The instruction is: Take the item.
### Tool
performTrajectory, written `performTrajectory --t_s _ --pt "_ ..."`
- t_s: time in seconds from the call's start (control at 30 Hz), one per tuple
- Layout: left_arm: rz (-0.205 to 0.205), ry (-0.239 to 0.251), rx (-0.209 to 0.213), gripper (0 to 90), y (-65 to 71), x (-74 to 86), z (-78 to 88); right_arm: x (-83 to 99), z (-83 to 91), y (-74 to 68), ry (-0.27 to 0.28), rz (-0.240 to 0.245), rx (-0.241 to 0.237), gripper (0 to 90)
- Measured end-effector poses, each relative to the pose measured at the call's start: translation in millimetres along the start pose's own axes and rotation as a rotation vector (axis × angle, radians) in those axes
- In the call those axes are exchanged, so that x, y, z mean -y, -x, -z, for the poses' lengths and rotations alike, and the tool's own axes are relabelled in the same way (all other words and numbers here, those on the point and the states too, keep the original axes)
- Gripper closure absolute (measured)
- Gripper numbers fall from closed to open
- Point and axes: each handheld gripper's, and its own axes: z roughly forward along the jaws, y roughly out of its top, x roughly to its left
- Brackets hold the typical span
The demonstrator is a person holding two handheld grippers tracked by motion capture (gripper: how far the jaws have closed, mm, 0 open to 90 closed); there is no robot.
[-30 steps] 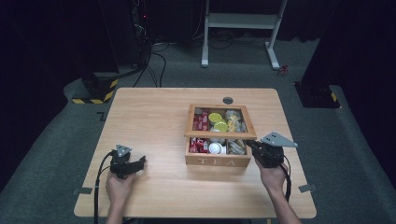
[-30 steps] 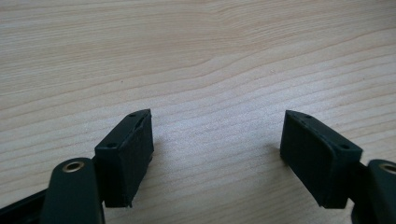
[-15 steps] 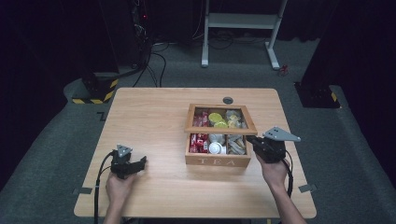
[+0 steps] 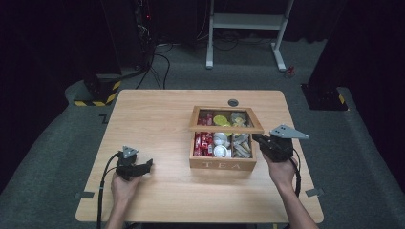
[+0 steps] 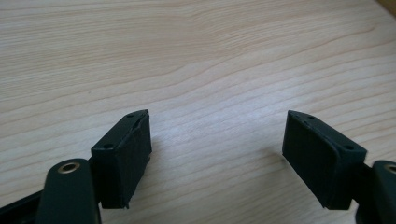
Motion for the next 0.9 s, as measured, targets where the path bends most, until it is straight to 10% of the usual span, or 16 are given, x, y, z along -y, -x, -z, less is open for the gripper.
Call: performTrajectory --t_s 0.9 --pt "-0.111 0.118 0.275 27.4 62.7 -41.6 15.3 -15.8 -4.2 2.9 0.016 0.005 -0.002 90.0"
